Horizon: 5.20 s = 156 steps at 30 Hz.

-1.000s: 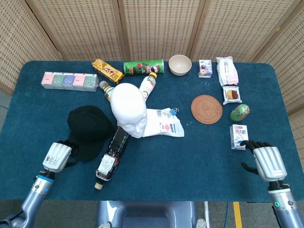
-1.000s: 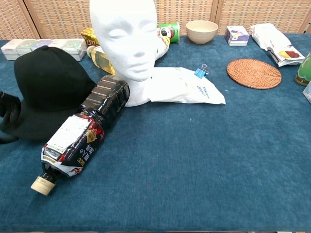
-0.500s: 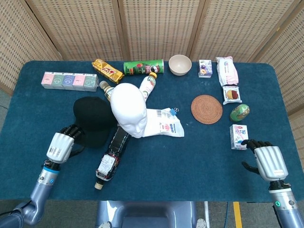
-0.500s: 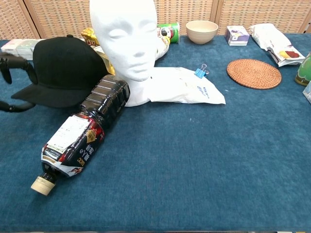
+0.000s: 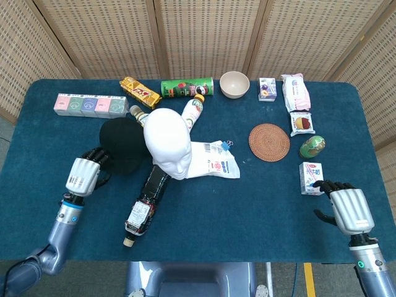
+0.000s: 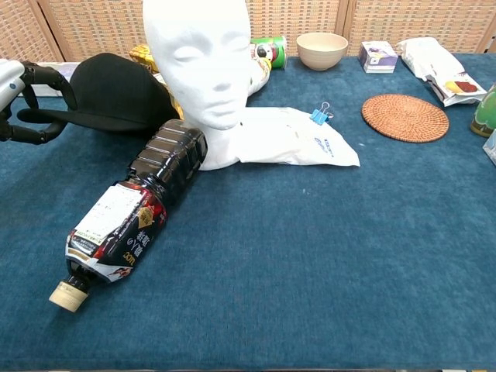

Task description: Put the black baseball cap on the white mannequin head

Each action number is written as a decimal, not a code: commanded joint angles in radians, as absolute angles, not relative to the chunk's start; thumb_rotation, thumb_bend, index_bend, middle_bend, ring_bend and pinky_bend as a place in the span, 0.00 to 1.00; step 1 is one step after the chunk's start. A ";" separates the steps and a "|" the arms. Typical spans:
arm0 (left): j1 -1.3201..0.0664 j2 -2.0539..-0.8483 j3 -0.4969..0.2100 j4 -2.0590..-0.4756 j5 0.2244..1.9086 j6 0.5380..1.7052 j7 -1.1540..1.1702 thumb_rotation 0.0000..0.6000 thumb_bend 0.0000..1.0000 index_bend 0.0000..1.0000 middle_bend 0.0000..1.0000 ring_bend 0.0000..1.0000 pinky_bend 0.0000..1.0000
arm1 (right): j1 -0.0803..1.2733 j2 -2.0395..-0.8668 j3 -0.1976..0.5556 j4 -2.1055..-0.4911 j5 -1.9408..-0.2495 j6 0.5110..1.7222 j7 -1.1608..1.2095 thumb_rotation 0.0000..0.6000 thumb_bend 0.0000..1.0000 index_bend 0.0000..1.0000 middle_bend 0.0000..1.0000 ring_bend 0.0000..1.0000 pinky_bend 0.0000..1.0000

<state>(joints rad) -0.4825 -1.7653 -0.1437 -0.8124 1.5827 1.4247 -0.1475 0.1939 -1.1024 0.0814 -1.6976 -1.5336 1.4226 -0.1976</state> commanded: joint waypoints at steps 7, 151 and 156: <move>-0.503 -1.771 -0.169 -0.791 1.525 1.376 -0.164 1.00 0.46 0.67 0.43 0.40 0.65 | 0.197 -1.094 0.082 -1.720 -1.540 1.422 -0.208 1.00 0.15 0.36 0.46 0.52 0.51; -0.849 -1.351 -0.116 -1.328 1.842 1.458 0.280 1.00 0.32 0.47 0.42 0.38 0.63 | 0.185 -1.091 0.053 -1.712 -1.587 1.429 -0.154 1.00 0.15 0.36 0.46 0.52 0.51; -0.841 -1.337 -0.126 -1.362 1.828 1.443 0.300 1.00 0.31 0.37 0.34 0.30 0.58 | 0.185 -1.091 0.054 -1.710 -1.590 1.432 -0.150 1.00 0.15 0.36 0.46 0.52 0.51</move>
<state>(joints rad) -0.8434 -1.3395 -0.1232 -1.3586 1.8306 1.4448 0.2965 0.1850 -1.0906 0.0539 -1.7104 -1.5898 1.4324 -0.1495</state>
